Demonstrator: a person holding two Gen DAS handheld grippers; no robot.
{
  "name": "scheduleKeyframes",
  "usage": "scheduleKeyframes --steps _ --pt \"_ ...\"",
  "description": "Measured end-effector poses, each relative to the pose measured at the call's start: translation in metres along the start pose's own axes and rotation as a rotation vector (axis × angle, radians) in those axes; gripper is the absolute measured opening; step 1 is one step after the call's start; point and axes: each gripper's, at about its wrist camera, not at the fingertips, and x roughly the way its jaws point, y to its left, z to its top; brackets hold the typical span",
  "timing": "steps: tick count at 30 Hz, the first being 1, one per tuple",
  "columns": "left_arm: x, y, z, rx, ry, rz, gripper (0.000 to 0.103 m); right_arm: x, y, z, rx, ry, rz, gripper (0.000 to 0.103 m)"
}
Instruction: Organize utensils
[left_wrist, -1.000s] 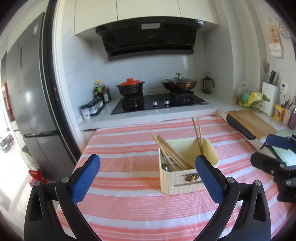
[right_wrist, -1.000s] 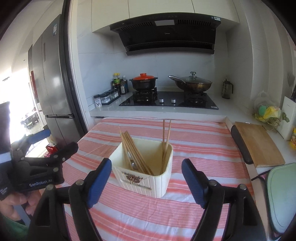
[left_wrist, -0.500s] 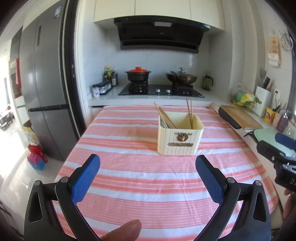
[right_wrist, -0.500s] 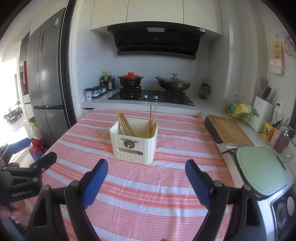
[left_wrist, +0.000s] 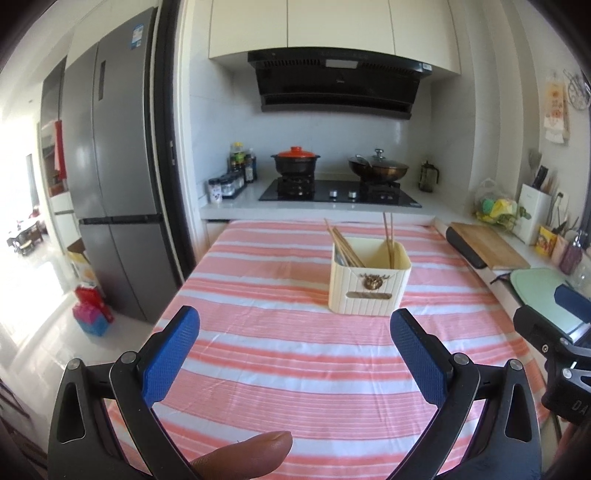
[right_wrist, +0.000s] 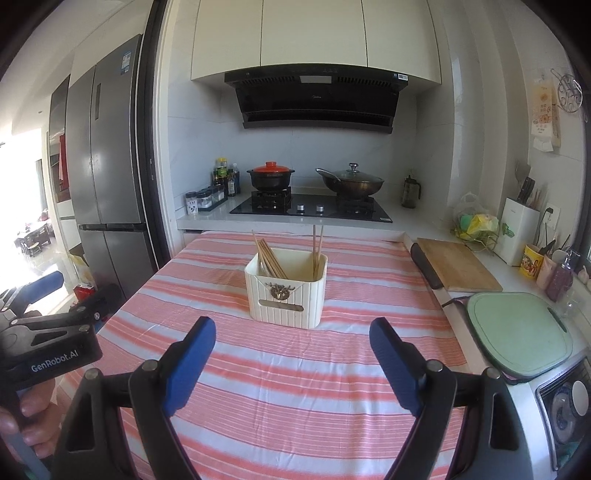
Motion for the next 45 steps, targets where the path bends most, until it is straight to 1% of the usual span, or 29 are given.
scheduleKeyframes --steps 8,12,22,29,45 --pt "0.002 -0.005 -0.002 0.01 0.019 0.006 0.103 -0.004 -0.002 -0.002 0.007 -0.003 0.002 0.087" --pt "0.001 -0.005 -0.001 0.018 0.023 0.018 0.103 -0.004 0.0 0.0 -0.002 -0.007 0.005 0.087" --pt "0.002 -0.003 0.0 0.013 0.04 0.02 0.103 -0.005 0.01 -0.002 -0.02 -0.002 0.028 0.087" --pt "0.001 -0.004 0.0 0.017 0.034 0.025 0.103 -0.007 0.012 -0.002 -0.017 -0.002 0.041 0.087" --pt "-0.003 -0.004 0.002 0.02 0.025 0.023 0.103 -0.011 0.013 0.005 -0.024 -0.013 0.04 0.087"
